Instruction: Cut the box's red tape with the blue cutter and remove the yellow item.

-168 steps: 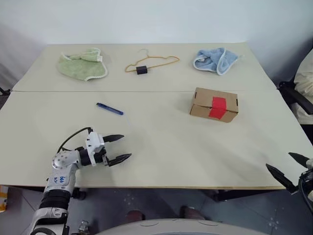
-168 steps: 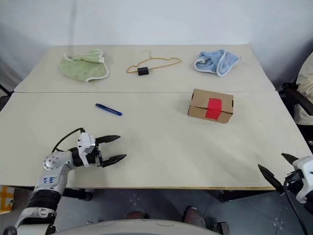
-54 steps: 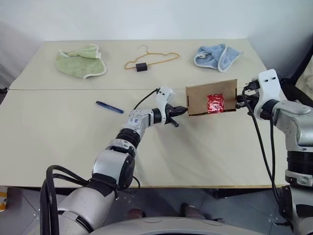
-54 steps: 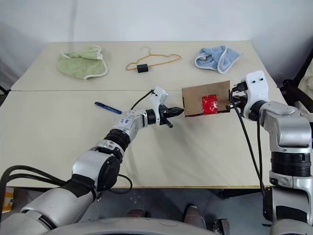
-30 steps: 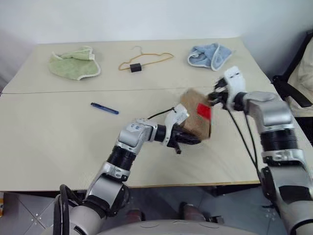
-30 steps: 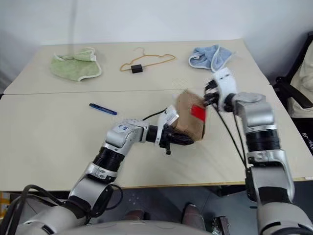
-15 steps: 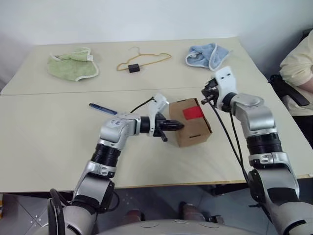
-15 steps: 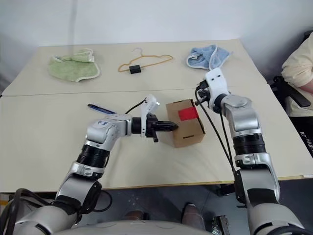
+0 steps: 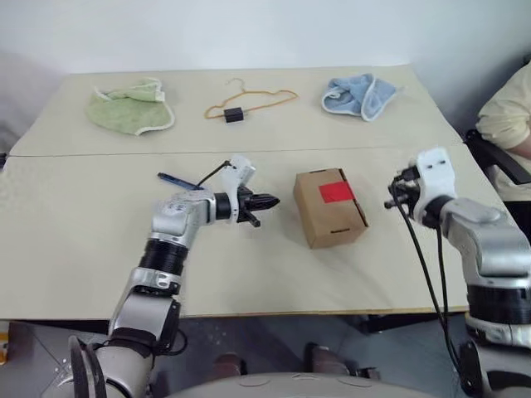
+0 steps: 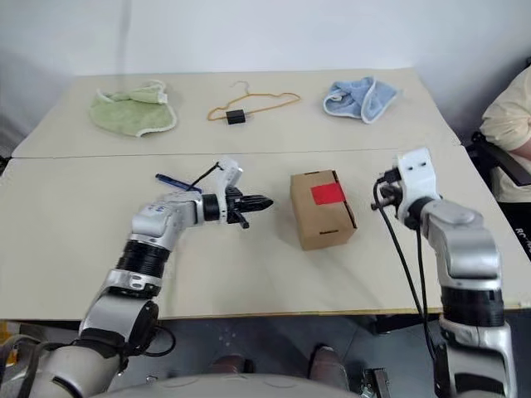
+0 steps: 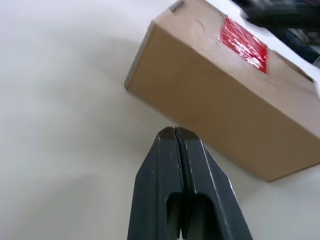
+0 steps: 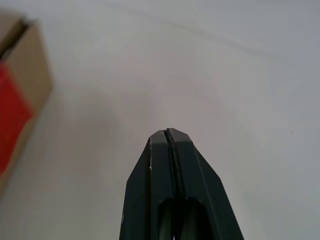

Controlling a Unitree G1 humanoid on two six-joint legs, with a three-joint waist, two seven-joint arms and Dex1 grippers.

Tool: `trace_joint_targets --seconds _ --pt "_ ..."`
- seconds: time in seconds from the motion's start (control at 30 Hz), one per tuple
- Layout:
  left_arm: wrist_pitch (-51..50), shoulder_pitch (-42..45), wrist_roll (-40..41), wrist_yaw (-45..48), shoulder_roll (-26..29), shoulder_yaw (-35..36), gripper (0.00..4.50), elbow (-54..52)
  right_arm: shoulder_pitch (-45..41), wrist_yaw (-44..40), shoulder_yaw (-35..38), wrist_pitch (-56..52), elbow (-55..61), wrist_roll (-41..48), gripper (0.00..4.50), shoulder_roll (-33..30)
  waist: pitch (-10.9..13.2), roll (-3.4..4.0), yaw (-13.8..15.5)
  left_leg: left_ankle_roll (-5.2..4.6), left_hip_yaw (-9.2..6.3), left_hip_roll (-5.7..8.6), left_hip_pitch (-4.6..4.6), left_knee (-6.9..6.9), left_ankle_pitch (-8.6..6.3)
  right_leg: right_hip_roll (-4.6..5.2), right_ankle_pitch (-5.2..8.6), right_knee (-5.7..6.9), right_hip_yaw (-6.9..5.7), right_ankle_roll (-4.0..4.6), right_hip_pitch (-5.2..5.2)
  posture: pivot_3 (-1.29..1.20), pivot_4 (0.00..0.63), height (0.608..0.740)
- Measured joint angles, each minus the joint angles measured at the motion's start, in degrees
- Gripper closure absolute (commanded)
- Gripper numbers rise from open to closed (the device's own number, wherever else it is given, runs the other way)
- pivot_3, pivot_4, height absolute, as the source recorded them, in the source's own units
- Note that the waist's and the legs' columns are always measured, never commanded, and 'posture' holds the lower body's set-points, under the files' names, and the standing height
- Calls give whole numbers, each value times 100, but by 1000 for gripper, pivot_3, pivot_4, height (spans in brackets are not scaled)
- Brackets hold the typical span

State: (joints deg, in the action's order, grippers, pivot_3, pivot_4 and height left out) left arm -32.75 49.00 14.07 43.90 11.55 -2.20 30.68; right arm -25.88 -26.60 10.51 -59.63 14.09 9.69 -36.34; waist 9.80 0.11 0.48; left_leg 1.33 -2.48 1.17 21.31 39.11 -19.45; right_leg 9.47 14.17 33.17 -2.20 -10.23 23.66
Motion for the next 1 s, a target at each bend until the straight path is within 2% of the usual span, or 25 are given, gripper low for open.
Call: trace_joint_targets --seconds 0.13,0.23,0.37,0.63,0.83,1.0 --pt "1439 597 -245 -529 -550 109 4488 1592 826 47 254 -1494 1499 253 4500 -139 7 -12 126 -6 -1 0 1 1 -2 0 0 -2 -3 0 -1 0 150 740" --pt "2343 1097 -397 -698 -709 173 4488 2620 1295 -43 372 -2490 2504 562 4500 -185 9 -16 113 -14 0 2 3 2 -7 0 -2 -13 -2 -3 -3 0 150 740" --pt "3138 1575 -612 -775 -872 220 4488 3615 1799 -290 347 -3216 3606 1109 4500 -203 13 -22 87 -17 2 2 2 -5 -9 0 -2 -19 -3 -4 -3 0 150 740" --pt "3623 1964 -922 -913 -1230 341 4488 4420 1297 293 85 -3258 3465 1164 4500 595 19 -34 109 -18 1 4 2 -1 -9 0 -4 -15 -3 -6 -5 0 150 740" --pt "3695 1967 -1161 -960 -1241 343 4488 4469 994 671 79 -3239 3099 1028 4500 677 19 -34 96 -19 1 4 2 -3 -10 0 -4 -16 -3 -6 -3 0 150 740" --pt "3709 1967 -1248 -619 -1175 338 4488 4471 999 753 100 -3058 2944 969 4500 624 19 -34 97 -19 1 4 2 -3 -10 0 -4 -16 -3 -6 -4 0 150 740"
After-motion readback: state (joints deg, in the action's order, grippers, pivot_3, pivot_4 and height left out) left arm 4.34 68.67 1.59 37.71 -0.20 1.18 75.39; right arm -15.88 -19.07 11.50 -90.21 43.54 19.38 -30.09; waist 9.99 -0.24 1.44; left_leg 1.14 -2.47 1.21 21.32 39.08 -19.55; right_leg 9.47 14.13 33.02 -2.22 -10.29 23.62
